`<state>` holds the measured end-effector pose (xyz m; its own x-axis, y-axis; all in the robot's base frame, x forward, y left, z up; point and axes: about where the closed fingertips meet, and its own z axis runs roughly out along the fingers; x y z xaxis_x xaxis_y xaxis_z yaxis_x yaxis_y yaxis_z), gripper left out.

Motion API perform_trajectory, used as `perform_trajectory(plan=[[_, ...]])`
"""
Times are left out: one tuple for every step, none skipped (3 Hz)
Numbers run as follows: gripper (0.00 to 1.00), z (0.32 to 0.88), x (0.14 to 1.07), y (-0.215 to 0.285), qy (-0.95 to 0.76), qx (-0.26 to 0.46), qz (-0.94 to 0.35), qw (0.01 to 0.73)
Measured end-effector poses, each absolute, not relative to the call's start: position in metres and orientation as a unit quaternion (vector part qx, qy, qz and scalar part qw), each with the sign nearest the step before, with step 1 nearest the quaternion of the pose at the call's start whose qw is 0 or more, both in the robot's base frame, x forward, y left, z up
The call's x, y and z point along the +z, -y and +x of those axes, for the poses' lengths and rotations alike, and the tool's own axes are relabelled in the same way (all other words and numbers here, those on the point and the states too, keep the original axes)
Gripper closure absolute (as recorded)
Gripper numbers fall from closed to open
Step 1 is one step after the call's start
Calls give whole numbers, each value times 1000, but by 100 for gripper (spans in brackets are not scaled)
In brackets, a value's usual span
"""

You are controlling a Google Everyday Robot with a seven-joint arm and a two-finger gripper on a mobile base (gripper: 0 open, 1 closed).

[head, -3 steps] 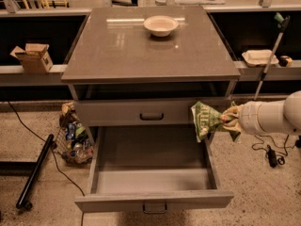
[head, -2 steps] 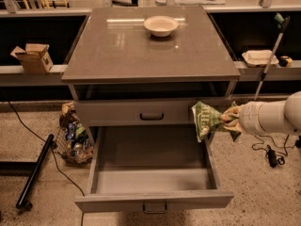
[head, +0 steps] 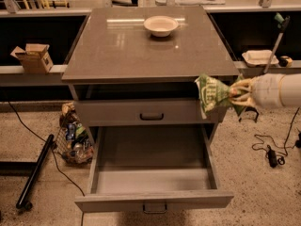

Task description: Pick green jalapeno chip bag from middle drawer and place on counter

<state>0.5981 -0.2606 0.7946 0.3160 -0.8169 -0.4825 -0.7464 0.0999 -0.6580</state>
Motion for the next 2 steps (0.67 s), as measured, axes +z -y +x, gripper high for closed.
perform_trajectory(plan=[[100,620,864,251,-527,-40,-680,509],[100,650,922,239,-487,-42,-678,549]])
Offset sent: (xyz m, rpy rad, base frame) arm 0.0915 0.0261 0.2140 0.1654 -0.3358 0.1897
